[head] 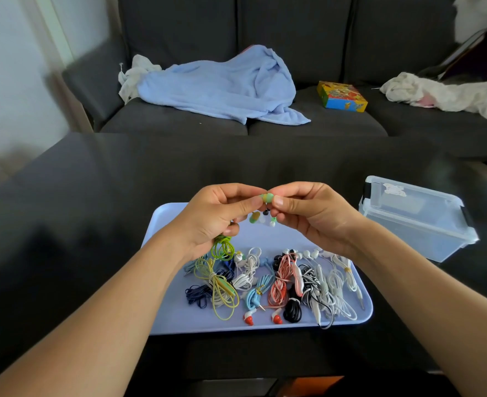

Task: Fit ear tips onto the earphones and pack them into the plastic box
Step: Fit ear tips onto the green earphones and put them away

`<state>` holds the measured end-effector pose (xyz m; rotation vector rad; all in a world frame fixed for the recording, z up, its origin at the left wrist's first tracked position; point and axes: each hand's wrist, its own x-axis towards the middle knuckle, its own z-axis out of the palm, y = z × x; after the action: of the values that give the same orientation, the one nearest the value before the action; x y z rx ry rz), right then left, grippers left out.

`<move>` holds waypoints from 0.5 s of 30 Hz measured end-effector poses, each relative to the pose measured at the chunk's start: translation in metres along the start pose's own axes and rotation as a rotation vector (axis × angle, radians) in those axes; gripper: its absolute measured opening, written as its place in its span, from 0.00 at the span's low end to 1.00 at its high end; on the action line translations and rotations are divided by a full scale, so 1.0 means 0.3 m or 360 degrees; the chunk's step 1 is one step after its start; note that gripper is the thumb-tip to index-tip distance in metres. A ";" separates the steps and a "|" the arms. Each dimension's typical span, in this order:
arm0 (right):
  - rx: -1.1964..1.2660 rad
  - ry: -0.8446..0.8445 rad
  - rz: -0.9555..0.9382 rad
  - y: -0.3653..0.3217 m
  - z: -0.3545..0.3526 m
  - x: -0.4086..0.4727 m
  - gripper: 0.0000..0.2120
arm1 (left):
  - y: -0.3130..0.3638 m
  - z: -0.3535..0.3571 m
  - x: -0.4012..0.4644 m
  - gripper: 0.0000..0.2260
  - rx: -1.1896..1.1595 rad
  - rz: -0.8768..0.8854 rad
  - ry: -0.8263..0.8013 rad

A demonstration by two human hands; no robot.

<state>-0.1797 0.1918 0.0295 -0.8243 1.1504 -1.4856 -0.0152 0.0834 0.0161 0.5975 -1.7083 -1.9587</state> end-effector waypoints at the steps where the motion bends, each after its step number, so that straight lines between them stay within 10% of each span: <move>1: -0.0017 0.0001 -0.0001 0.000 -0.005 -0.001 0.09 | -0.001 0.001 0.000 0.10 0.0012 0.0001 0.0007; 15: -0.0344 -0.0286 0.0030 -0.022 -0.034 -0.019 0.17 | 0.017 0.018 -0.002 0.16 0.0037 -0.0053 0.0016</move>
<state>-0.1897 0.1997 0.0330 -1.0692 1.1918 -1.2581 -0.0178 0.0875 0.0219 0.6470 -1.7282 -1.9575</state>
